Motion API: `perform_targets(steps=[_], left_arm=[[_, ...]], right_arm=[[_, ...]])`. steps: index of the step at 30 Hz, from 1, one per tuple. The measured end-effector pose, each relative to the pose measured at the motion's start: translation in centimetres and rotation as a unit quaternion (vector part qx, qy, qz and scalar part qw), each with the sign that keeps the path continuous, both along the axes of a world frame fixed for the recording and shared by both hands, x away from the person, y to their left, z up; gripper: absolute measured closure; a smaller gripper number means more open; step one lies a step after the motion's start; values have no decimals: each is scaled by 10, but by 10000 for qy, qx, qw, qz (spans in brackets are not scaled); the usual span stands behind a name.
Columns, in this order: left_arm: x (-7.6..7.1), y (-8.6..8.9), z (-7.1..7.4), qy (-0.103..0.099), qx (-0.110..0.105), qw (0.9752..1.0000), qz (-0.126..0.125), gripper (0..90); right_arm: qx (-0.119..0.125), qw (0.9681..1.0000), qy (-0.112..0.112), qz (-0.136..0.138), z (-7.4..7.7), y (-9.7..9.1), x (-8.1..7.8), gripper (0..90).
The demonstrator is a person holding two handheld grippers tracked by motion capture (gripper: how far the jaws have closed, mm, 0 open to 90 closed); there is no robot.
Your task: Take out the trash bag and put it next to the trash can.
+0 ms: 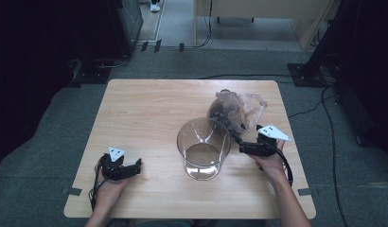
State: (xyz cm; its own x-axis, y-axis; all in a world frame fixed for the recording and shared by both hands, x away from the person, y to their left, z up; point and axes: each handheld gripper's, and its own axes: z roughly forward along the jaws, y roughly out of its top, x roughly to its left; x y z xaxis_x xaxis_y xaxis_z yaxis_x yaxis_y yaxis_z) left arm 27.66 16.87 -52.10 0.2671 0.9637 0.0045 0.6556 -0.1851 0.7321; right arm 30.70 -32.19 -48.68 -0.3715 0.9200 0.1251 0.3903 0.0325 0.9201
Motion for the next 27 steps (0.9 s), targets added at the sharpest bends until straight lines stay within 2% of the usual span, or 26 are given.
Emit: perform_targets(steps=[6,10,14,19,27], left_arm=[[0,0,0,-1,0,10000,0,102],[0,0,0,-1,0,10000,0,102],[0,0,0,-1,1,10000,1,102],[0,0,0,-1,0,10000,1,102],[0,0,0,-1,1,10000,0,102]], right_arm=[[-122,9998,102,-86,-7,-8,-8,0],[-239,9989,298,-262,-13,-13,-13,0],[-529,9955,575,-529,-22,-17,-19,0],[-629,9893,943,-916,-31,-29,-25,0],[-692,9843,1186,-1113,-36,-45,-35,0]])
